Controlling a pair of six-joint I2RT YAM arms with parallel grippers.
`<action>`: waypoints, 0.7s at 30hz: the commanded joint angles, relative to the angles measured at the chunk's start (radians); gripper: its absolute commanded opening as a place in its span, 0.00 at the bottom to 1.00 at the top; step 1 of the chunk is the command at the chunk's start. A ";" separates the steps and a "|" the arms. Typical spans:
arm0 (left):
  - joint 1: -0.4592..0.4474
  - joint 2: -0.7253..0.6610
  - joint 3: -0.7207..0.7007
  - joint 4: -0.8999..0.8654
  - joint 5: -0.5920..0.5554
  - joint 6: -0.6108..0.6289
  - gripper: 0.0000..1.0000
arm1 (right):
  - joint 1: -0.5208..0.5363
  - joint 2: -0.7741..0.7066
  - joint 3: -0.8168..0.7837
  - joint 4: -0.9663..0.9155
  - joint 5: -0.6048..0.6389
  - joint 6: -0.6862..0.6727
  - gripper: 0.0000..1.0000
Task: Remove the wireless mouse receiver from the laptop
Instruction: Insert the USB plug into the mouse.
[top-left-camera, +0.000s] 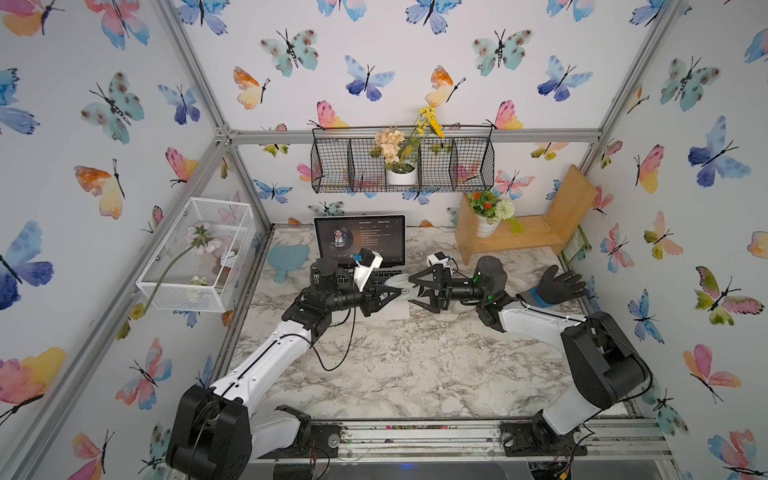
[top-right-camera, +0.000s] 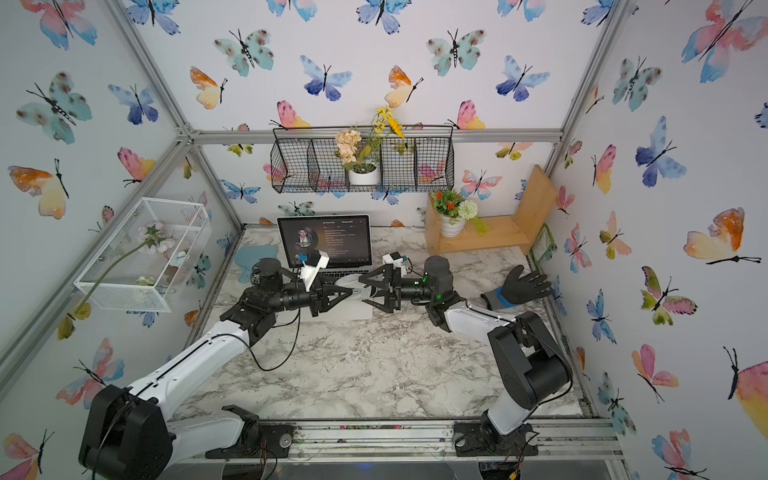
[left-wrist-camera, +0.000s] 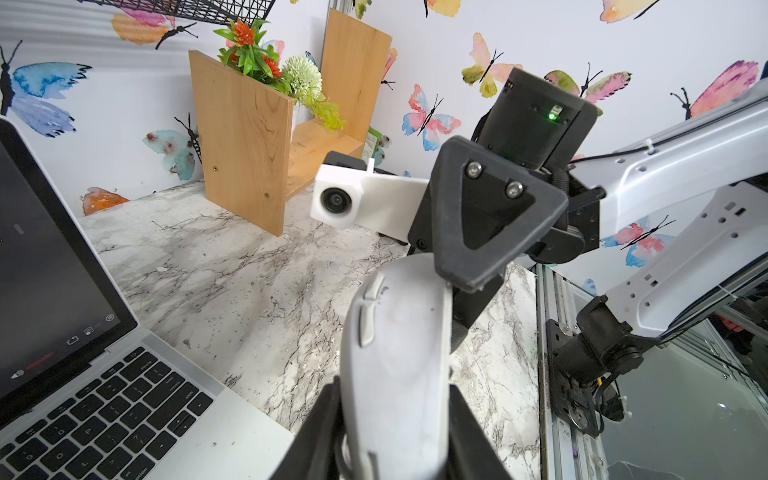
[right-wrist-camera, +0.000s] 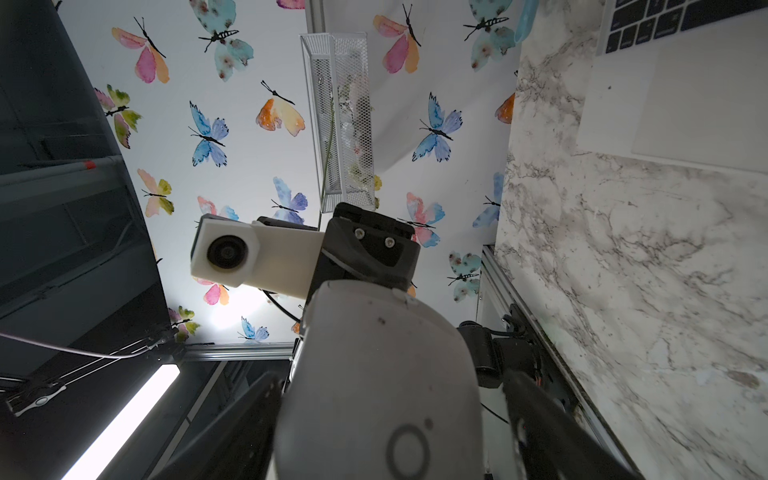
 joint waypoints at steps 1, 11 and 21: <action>-0.006 -0.031 0.000 0.031 -0.010 0.017 0.00 | 0.009 0.029 0.014 0.107 0.026 0.063 0.85; -0.002 0.016 0.067 -0.062 0.009 -0.067 0.00 | -0.001 -0.061 0.252 -0.733 0.068 -0.692 0.85; 0.040 0.109 0.173 -0.116 0.276 -0.234 0.00 | -0.012 -0.189 0.391 -1.152 0.275 -1.524 0.85</action>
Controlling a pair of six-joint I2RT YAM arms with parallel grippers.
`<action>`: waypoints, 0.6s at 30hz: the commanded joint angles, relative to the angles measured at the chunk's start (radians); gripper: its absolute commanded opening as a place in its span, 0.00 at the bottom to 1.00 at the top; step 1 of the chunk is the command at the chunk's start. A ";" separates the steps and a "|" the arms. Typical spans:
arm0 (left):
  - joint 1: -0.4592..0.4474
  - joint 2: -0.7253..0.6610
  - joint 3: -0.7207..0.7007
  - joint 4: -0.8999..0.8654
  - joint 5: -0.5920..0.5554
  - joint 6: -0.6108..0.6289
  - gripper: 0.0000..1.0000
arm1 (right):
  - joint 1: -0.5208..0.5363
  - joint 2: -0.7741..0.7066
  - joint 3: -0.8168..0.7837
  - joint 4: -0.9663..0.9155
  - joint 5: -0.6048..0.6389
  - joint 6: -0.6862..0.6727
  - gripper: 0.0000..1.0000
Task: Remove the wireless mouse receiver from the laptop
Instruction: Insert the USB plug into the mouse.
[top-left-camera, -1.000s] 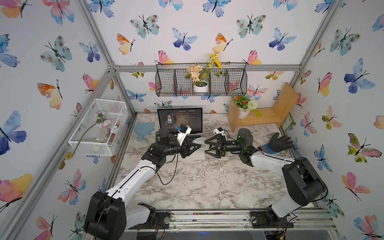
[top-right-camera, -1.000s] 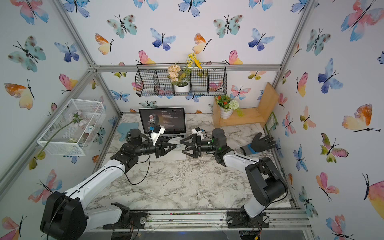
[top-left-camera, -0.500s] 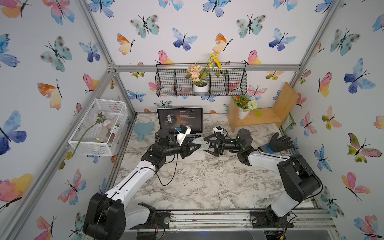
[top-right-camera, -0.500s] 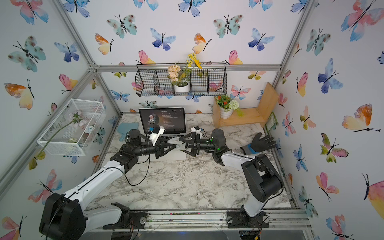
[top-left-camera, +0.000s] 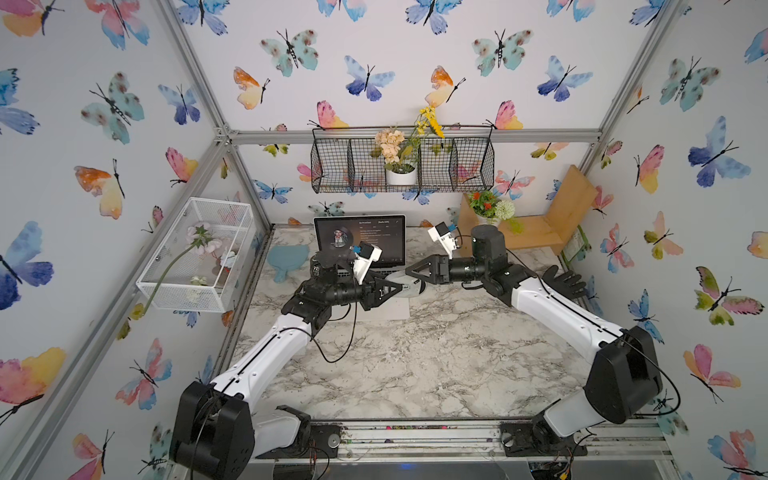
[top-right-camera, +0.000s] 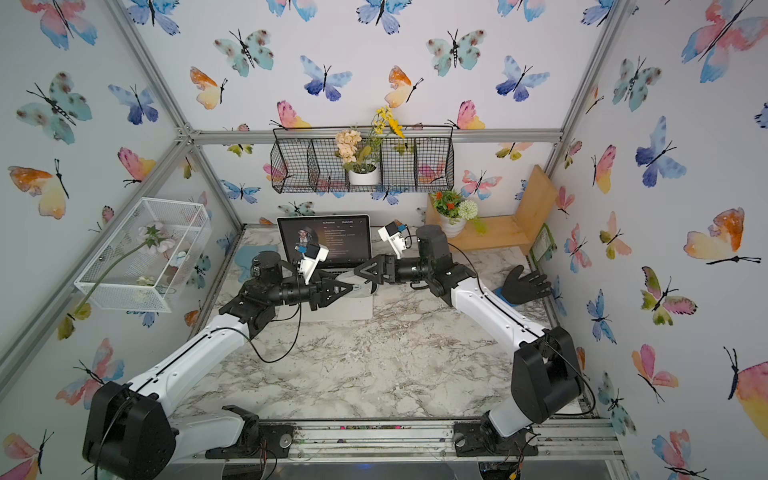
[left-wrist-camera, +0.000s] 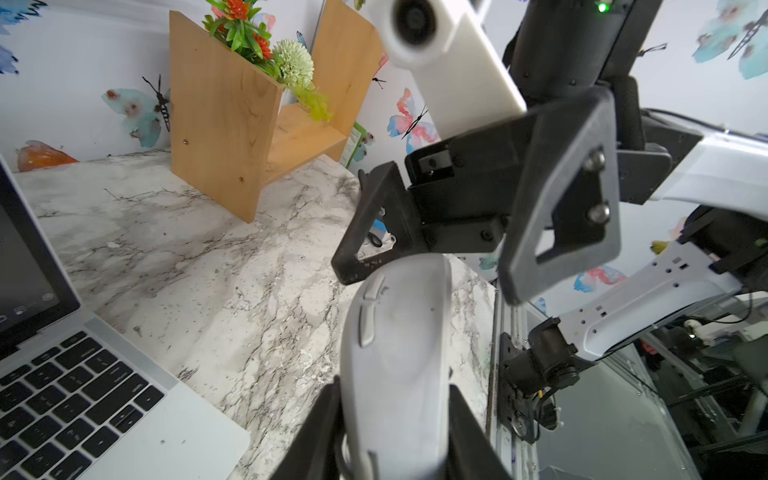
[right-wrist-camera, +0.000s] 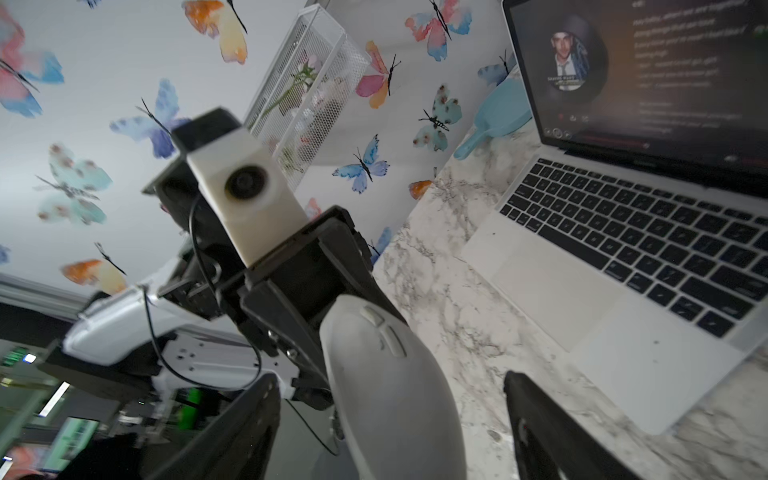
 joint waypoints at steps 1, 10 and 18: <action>0.011 0.050 0.057 -0.040 0.180 -0.077 0.00 | -0.007 -0.032 0.026 -0.174 0.054 -0.362 0.83; 0.017 0.032 0.064 -0.009 0.215 -0.095 0.00 | -0.096 0.010 0.054 -0.186 -0.152 -0.288 0.59; 0.018 0.045 0.059 0.018 0.226 -0.116 0.00 | -0.098 0.025 0.059 -0.203 -0.224 -0.290 0.72</action>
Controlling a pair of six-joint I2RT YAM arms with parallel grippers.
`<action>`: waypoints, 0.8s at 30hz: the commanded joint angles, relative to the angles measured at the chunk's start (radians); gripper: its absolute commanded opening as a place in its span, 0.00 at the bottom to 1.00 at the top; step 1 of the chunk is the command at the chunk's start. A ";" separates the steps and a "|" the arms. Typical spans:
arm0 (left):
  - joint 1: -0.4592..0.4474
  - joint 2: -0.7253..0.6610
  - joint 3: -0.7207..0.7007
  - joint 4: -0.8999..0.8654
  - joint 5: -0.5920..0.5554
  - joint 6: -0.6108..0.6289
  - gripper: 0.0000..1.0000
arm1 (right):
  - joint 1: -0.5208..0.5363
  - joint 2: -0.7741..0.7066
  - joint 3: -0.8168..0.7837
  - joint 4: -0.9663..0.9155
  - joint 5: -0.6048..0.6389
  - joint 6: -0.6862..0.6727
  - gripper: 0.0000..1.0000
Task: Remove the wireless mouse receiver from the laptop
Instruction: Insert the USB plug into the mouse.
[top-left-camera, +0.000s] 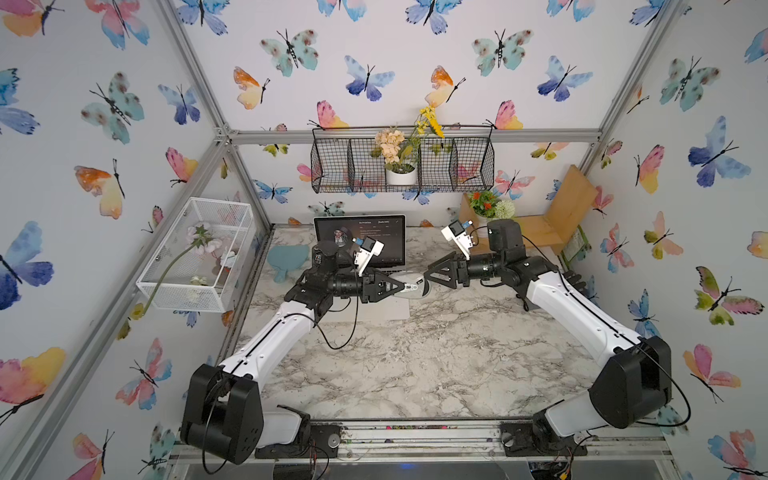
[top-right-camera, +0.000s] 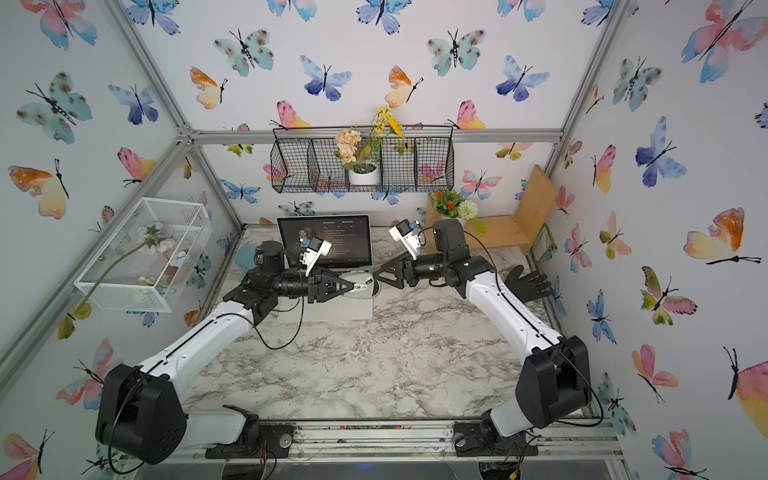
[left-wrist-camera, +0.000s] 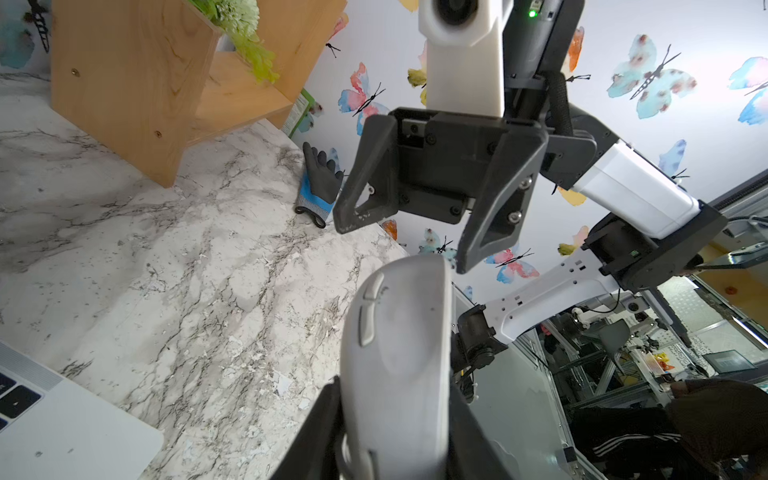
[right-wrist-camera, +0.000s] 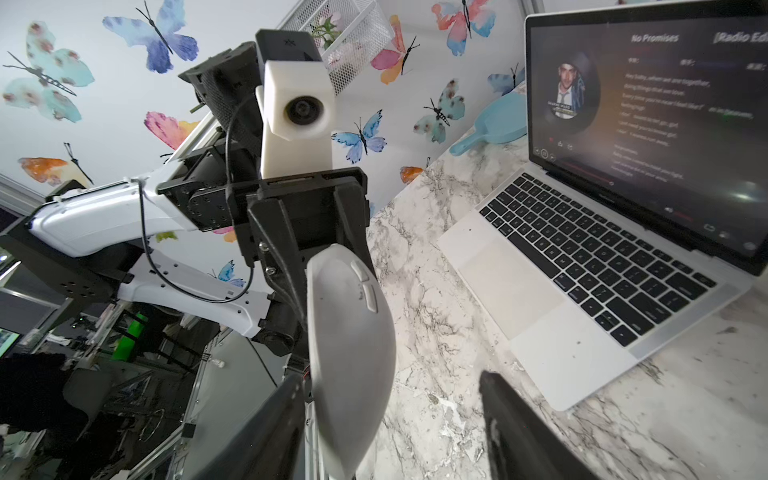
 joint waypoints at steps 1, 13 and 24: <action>0.000 -0.011 0.014 0.035 0.054 -0.009 0.00 | 0.002 0.010 -0.007 -0.011 -0.069 -0.005 0.72; 0.002 0.000 0.021 0.031 0.048 -0.008 0.00 | 0.027 0.027 0.022 -0.094 -0.053 -0.064 0.82; 0.003 -0.003 0.022 0.029 0.046 -0.011 0.00 | 0.049 0.058 0.064 -0.109 0.050 -0.051 0.72</action>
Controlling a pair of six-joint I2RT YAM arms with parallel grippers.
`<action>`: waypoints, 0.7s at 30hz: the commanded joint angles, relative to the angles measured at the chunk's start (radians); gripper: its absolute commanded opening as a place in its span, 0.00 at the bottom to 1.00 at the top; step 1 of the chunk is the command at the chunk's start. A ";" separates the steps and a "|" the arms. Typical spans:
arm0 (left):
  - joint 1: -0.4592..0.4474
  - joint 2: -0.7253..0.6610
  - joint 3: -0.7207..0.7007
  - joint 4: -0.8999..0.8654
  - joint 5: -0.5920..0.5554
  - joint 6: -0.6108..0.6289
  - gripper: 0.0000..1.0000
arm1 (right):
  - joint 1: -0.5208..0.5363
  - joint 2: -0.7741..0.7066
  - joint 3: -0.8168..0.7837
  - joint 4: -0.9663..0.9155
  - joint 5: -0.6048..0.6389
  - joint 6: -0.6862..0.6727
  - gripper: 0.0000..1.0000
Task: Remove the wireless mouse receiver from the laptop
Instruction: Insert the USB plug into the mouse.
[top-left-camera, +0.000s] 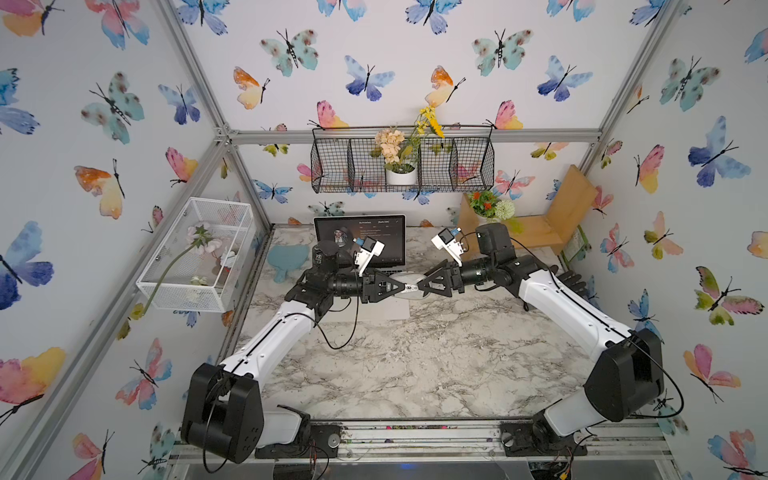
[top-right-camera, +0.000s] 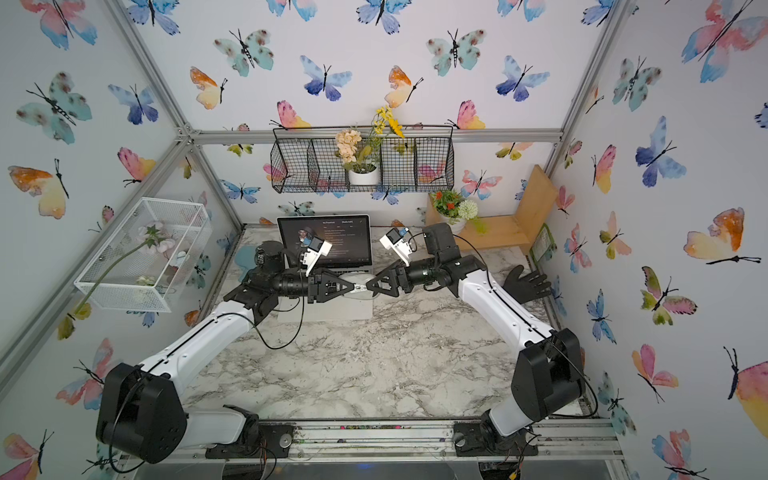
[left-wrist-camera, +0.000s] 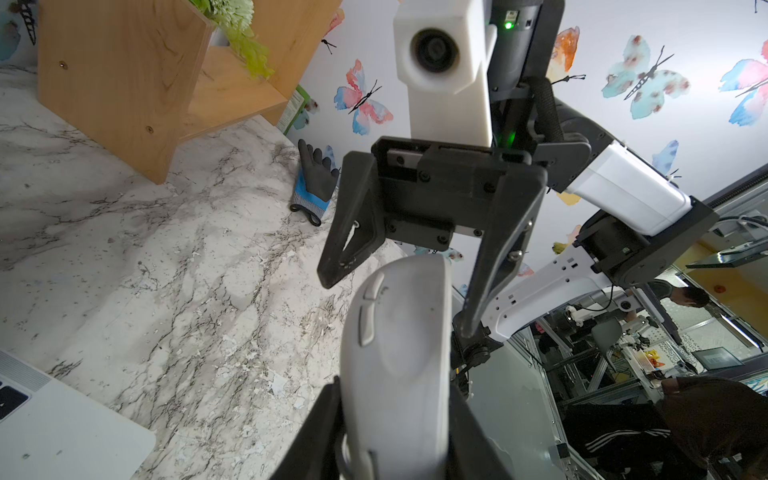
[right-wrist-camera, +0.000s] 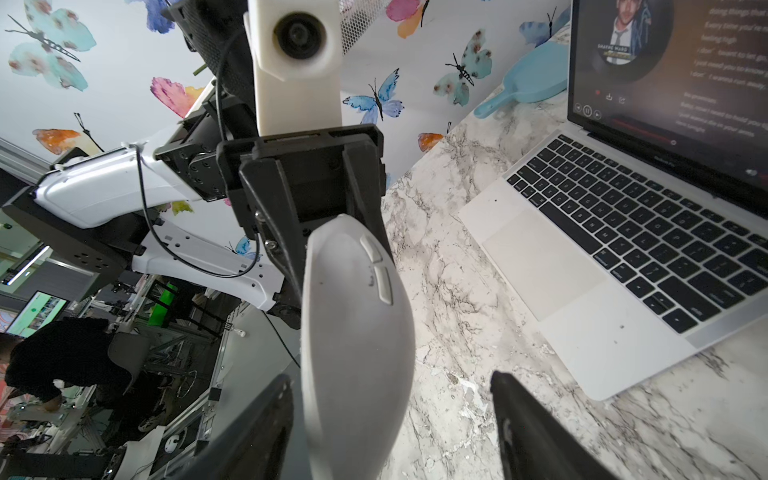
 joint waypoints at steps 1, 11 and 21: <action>0.002 -0.008 0.020 0.028 0.039 -0.003 0.00 | 0.005 0.009 0.032 -0.002 0.066 0.010 0.67; 0.002 -0.018 0.013 0.030 0.033 0.016 0.00 | 0.008 -0.017 0.009 0.049 0.060 0.065 0.24; 0.002 -0.030 0.000 0.052 0.019 0.022 0.00 | 0.000 -0.056 0.010 0.096 0.033 0.150 0.68</action>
